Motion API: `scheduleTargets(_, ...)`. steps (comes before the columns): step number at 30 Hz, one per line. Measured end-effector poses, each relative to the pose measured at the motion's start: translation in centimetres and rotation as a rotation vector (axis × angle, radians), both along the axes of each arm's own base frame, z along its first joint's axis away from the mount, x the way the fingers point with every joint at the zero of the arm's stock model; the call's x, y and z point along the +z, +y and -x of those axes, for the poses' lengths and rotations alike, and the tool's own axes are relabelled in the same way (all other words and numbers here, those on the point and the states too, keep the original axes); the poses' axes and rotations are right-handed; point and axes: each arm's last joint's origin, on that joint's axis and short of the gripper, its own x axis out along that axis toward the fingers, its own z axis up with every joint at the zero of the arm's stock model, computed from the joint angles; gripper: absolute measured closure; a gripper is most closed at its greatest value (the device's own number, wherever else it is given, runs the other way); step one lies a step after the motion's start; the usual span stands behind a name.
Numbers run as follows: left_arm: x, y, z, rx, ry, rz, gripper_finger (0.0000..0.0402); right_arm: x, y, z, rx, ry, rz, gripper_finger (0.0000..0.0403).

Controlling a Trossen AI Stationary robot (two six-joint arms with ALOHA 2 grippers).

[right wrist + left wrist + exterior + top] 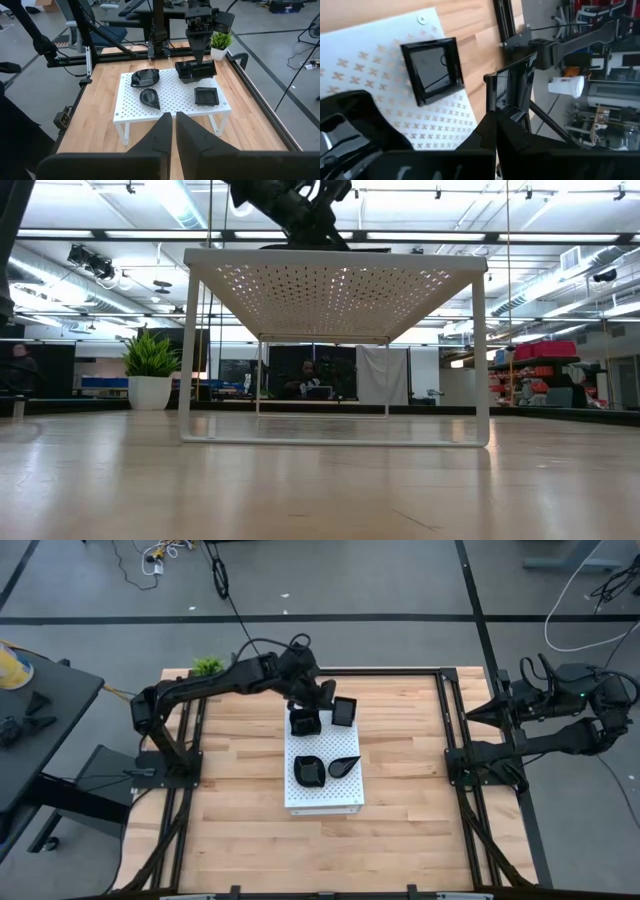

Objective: Pick & Place Mini shaped plates
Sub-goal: Stack the black square plate on top of the other black square plate on the shelf

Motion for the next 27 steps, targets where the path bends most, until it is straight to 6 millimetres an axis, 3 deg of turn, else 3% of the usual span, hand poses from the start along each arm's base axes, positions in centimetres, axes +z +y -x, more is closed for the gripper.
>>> scheduleTargets(10,-2.1,1.1,-0.8,-0.03,0.04,0.026,0.0401,0.0,0.0,0.0,0.0,0.0,0.0,0.0374)
scheduleTargets(27,-3.4,0.9,-1.4,-0.022,0.088,0.092,0.0401,0.0,0.0,0.0,0.0,-0.001,0.0,0.0374)
